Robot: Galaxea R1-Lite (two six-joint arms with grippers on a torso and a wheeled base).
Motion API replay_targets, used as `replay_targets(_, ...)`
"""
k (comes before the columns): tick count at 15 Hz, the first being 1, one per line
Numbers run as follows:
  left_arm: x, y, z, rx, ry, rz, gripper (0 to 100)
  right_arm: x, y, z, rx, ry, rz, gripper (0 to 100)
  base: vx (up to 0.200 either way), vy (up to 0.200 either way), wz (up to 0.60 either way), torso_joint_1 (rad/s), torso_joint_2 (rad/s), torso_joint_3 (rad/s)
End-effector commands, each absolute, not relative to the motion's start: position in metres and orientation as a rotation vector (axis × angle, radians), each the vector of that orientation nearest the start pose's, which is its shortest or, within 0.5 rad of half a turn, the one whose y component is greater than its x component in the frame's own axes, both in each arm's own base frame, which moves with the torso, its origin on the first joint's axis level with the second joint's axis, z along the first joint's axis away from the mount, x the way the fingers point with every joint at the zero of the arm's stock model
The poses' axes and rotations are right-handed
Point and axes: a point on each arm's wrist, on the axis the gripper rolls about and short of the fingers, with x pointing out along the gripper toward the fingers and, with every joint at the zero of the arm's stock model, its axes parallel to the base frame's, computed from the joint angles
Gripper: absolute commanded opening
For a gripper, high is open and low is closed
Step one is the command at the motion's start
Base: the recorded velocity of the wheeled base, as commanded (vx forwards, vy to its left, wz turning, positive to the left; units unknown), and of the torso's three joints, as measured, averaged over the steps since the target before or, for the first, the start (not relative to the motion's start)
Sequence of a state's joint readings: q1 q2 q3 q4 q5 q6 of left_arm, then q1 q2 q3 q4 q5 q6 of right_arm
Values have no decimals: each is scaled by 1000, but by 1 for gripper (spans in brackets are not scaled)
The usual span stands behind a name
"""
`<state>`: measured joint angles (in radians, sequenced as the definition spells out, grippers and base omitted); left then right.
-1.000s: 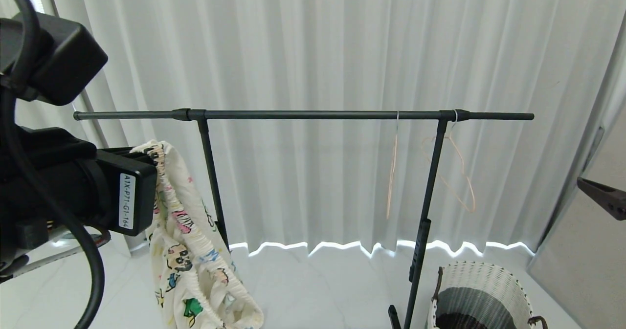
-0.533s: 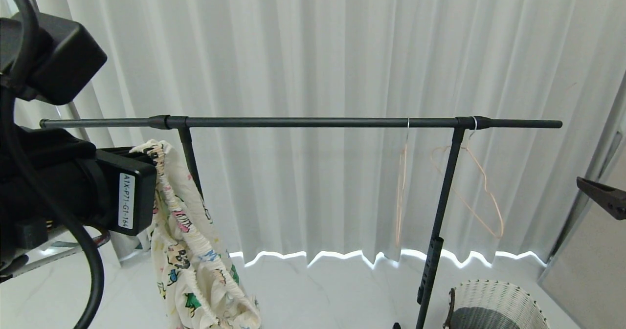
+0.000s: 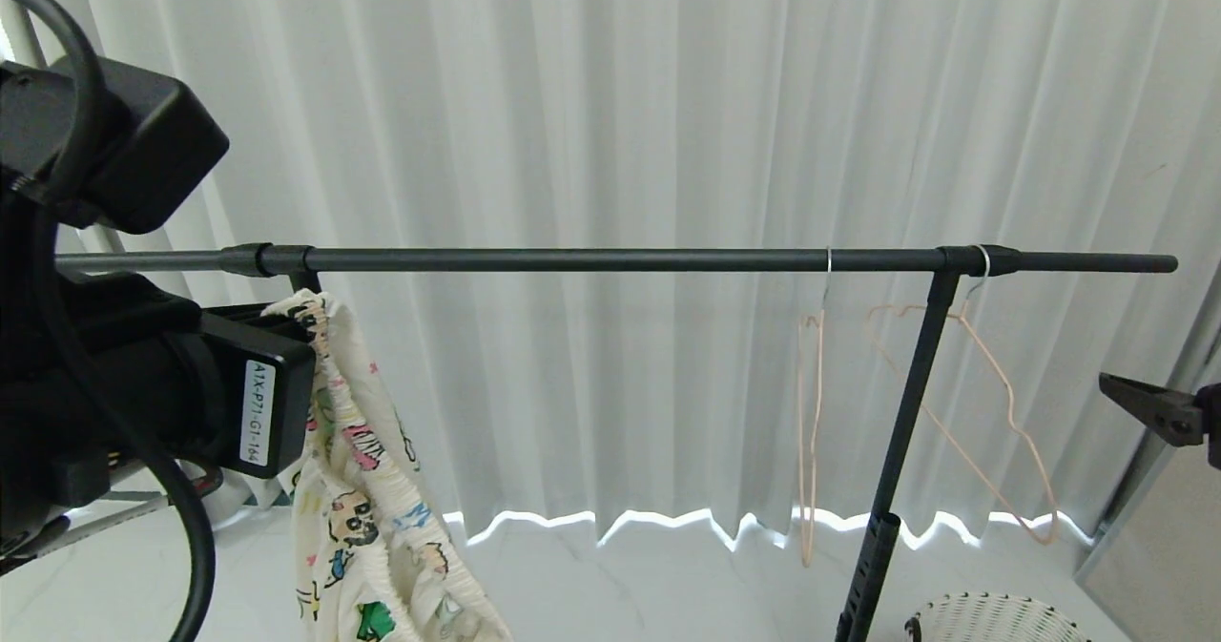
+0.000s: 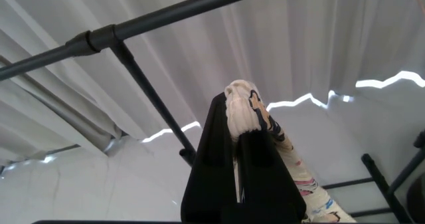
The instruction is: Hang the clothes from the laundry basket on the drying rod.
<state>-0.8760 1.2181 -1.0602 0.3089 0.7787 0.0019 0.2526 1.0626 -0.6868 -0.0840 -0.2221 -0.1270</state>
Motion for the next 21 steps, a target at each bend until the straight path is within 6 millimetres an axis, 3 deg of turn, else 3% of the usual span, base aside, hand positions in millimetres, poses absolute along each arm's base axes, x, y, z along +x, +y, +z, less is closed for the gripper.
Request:
replay_targets(1,118,-117,286,344,315,-95,0,157,35,227,-182,360,46,100,0,0,0,0,0,0)
replay_targets(8,116,-114,288,335,305,-94,0,251,27,175,-123,547,-36,100,0,0,0,0,0,0)
replay_targets(10,113,-111,290,328,298,-94,0,266,29,161,-75,585,-30,100,0,0,0,0,0,0)
replay_targets(15,113,-111,290,330,295,-95,0,302,24,143,-17,641,-30,100,0,0,0,0,0,0)
replay_targets(21,114,-113,281,377,318,-100,0,305,25,140,18,658,2,100,0,0,0,0,0,0)
